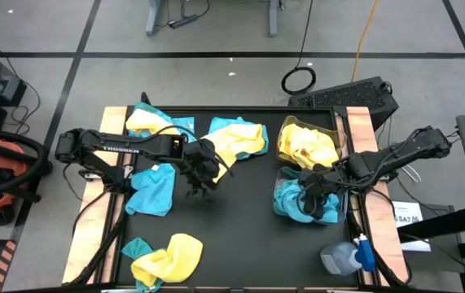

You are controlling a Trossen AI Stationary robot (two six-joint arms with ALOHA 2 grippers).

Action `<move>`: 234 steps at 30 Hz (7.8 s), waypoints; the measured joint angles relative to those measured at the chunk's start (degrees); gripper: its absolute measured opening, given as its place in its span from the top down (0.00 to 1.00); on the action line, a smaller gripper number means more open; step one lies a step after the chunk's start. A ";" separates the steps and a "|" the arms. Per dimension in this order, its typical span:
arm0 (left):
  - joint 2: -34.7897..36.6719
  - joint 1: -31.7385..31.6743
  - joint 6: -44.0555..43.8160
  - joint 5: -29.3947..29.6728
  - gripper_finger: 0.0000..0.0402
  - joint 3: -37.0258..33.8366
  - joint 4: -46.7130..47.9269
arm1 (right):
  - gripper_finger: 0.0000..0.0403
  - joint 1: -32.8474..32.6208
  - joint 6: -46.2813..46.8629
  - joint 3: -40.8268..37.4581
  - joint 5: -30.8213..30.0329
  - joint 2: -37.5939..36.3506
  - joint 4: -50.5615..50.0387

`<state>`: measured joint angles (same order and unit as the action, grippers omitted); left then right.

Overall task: Sort microfiber towel by color & place in baskets
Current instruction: Put the blue microfiber cloth into the bottom transparent bin, then put the yellow microfiber cloth into the top transparent bin

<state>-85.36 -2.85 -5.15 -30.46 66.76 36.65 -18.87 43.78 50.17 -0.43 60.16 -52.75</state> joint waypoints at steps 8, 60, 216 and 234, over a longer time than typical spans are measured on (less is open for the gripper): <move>0.18 2.00 -0.40 -2.27 0.35 -0.01 1.72 | 0.97 0.01 -3.02 -3.25 -2.37 2.77 -0.80; 6.84 52.40 -46.66 16.51 0.35 0.00 6.62 | 0.20 0.01 -9.11 3.23 -2.43 -5.83 3.00; -5.42 1.01 0.96 26.16 0.23 14.99 -15.09 | 0.99 50.65 -33.99 3.23 -13.78 18.36 -1.92; -5.42 0.92 1.44 26.16 0.23 14.99 -13.08 | 0.89 53.87 -35.93 3.39 -4.27 28.91 -0.46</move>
<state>-90.78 -1.93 -3.70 -4.29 81.76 23.58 35.00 7.84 53.56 -4.71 89.07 -53.21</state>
